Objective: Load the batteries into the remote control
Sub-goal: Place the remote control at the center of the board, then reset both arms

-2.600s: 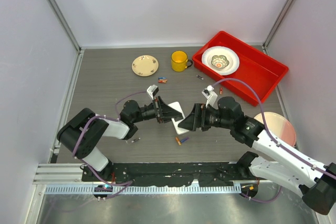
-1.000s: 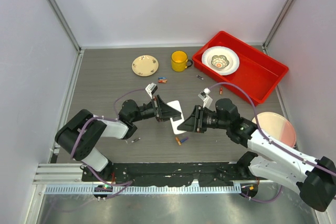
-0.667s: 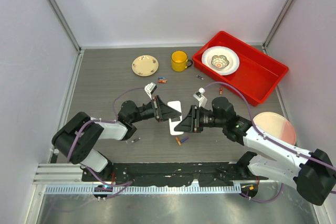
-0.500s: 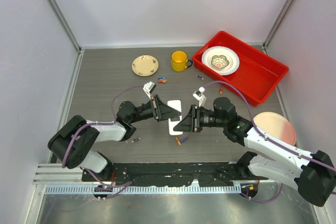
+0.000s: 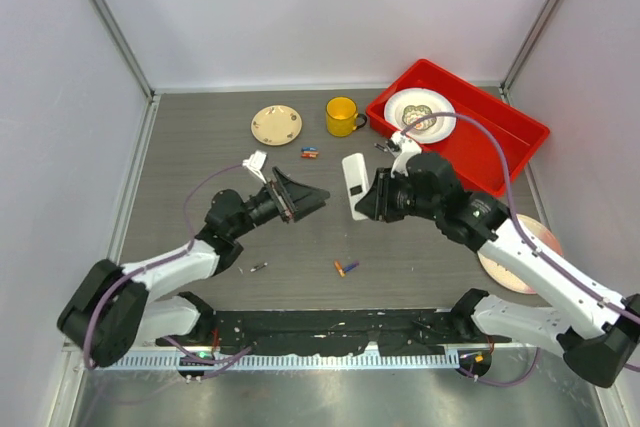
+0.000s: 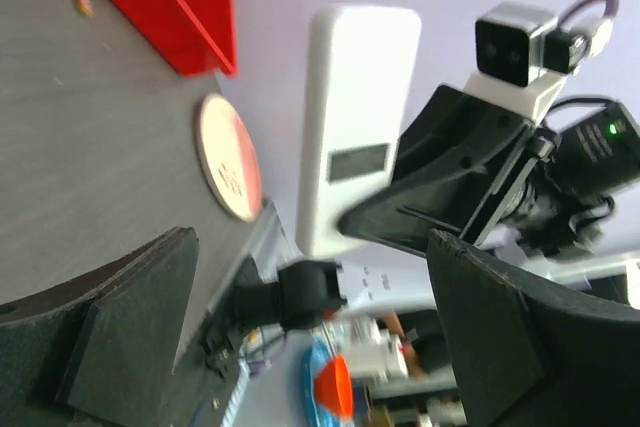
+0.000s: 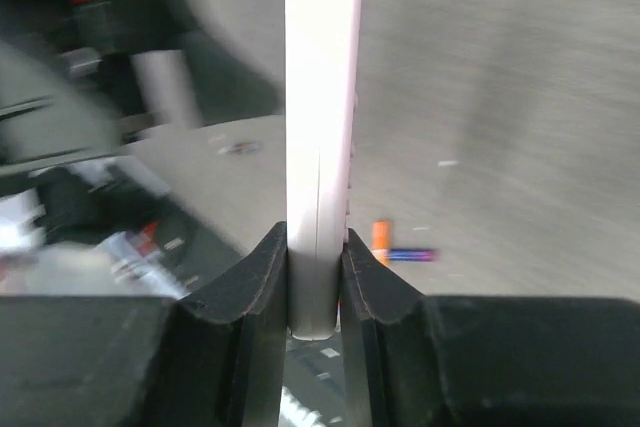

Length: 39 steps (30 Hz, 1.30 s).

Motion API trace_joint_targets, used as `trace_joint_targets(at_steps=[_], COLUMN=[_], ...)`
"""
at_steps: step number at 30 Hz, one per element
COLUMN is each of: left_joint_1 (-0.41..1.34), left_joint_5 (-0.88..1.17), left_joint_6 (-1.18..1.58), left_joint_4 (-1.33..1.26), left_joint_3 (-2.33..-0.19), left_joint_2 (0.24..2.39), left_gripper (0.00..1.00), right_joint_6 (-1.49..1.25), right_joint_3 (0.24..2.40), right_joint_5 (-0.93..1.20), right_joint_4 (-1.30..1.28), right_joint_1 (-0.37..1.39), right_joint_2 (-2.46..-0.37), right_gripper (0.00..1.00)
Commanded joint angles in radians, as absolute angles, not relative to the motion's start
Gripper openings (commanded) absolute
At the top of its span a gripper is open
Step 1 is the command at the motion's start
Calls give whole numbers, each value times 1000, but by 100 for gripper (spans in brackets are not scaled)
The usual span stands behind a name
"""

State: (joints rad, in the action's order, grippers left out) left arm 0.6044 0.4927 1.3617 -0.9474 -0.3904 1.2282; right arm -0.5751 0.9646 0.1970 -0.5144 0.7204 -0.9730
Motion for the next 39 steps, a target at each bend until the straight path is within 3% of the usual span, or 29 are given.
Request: trace_joint_targets(at_steps=[1, 3, 6, 17, 19, 20, 21, 23, 24, 26, 27, 29, 33, 39], left_joint_1=[574, 574, 574, 574, 574, 574, 574, 574, 574, 574, 574, 574, 574, 574], left_joint_5=[232, 102, 11, -78, -89, -90, -89, -77, -74, -71, -74, -80, -127, -288], left_joint_6=[1217, 1140, 1089, 1060, 1057, 1054, 1052, 1043, 1040, 1032, 1032, 1029, 1006, 948], left_joint_4=[-541, -298, -136, 129, 149, 156, 160, 164, 167, 181, 189, 207, 273, 466], left_joint_3=[-420, -445, -428, -356, -351, -348, -344, -342, -345, -351, -356, -362, -400, -531], left_joint_2=[995, 864, 752, 425, 402, 384, 380, 376, 379, 387, 396, 405, 436, 587], left_gripper=[100, 100, 100, 95, 97, 99, 100, 100, 100, 100, 100, 100, 100, 100], right_joint_6=[-427, -423, -414, -338, -316, -307, -298, -293, -291, -296, -299, -314, -365, -425], right_joint_3=[1103, 1156, 1190, 1380, 1400, 1401, 1407, 1408, 1407, 1401, 1399, 1390, 1349, 1021], right_joint_5=[-350, -587, -682, -707, -683, -640, -614, -560, -543, -499, -486, -463, -454, -450], right_joint_4=[-872, -973, -968, -928, -922, -916, -907, -893, -879, -859, -854, -836, -799, -516], right_joint_1=[727, 745, 753, 795, 810, 814, 815, 831, 837, 848, 851, 854, 854, 853], right_joint_2=[-1171, -1350, -1513, -1945, -1980, -2008, -2017, -2031, -2031, -2025, -2008, -1979, -1801, -1239], right_gripper=[1, 1, 1, 1, 7, 13, 26, 34, 44, 52, 66, 82, 86, 86])
